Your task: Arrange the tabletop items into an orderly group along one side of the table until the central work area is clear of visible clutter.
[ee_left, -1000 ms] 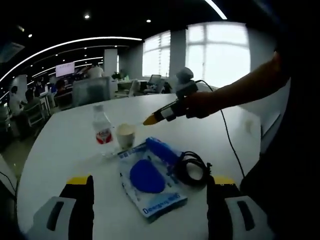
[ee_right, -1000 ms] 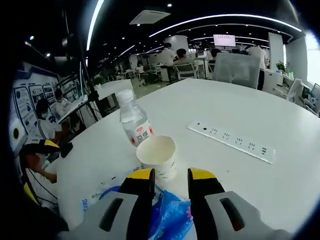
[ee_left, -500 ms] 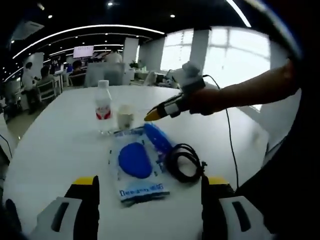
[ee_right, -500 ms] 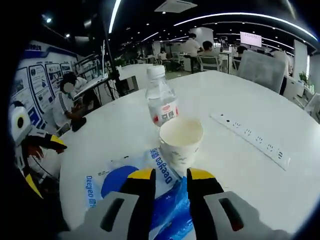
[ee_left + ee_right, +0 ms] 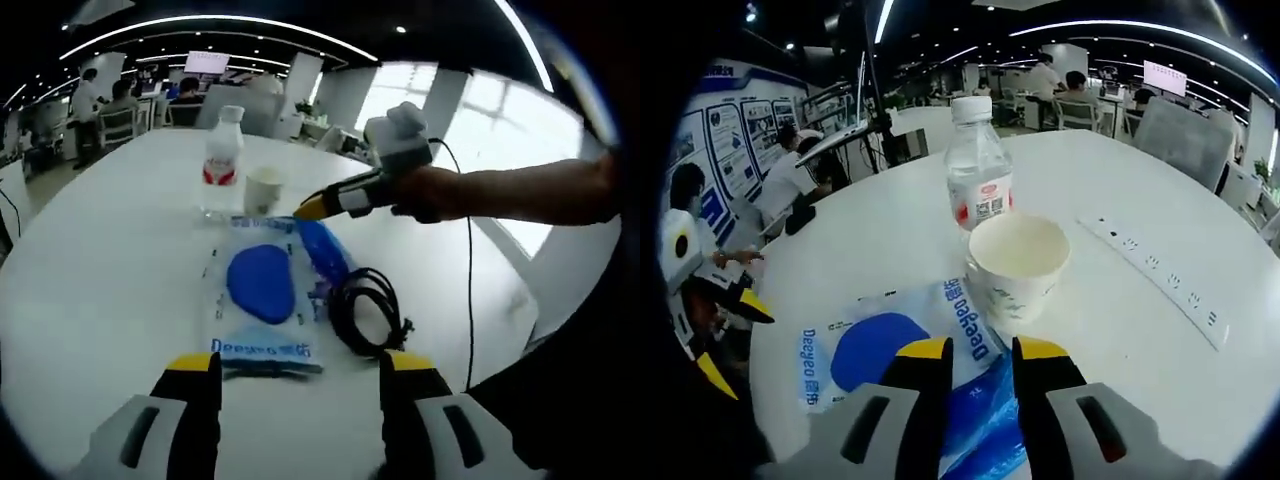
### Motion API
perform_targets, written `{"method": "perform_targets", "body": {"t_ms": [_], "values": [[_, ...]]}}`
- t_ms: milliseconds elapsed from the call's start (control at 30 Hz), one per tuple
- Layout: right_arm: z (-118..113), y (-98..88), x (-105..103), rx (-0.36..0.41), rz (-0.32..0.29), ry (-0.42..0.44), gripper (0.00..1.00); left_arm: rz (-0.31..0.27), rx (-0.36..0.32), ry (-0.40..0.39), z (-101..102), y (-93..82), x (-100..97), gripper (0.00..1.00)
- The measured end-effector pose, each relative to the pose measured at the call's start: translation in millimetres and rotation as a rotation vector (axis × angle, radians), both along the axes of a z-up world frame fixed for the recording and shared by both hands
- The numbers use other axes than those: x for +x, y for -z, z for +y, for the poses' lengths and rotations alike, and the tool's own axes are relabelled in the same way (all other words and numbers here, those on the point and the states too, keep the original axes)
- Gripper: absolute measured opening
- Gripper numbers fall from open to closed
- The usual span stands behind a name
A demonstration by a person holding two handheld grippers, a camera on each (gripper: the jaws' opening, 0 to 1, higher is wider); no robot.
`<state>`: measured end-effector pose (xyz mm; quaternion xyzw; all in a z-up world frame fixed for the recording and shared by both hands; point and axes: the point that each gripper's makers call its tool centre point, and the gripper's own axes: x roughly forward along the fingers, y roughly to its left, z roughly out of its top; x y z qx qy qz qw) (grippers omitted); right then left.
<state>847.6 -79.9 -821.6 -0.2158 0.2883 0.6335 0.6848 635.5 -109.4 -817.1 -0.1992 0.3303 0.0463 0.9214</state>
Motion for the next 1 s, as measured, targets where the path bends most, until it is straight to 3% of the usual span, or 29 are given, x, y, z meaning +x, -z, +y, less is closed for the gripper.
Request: {"method": "perform_targets", "body": {"t_ms": [167, 300, 533, 733, 1000], "values": [[2.7, 10.7, 0.9, -0.017, -0.004, -0.016, 0.2, 0.027, -0.115, -0.103, -6.0, 3.1, -1.8, 0.52], [4.1, 15.5, 2.1, -0.027, -0.007, -0.029, 0.21, 0.054, -0.247, -0.181, -11.6, 11.9, -2.1, 0.48], [4.4, 18.4, 1.3, -0.033, -0.005, -0.045, 0.2, 0.105, -0.301, -0.182, -18.2, 24.7, 4.2, 0.38], [5.3, 19.9, 0.1, -0.038, -0.04, -0.088, 0.17, 0.131, -0.337, -0.184, -17.2, 32.7, 12.6, 0.29], [8.1, 27.1, -5.8, -0.041, -0.047, -0.124, 0.14, 0.178, -0.337, -0.195, -11.6, 45.4, 12.3, 0.16]]}}
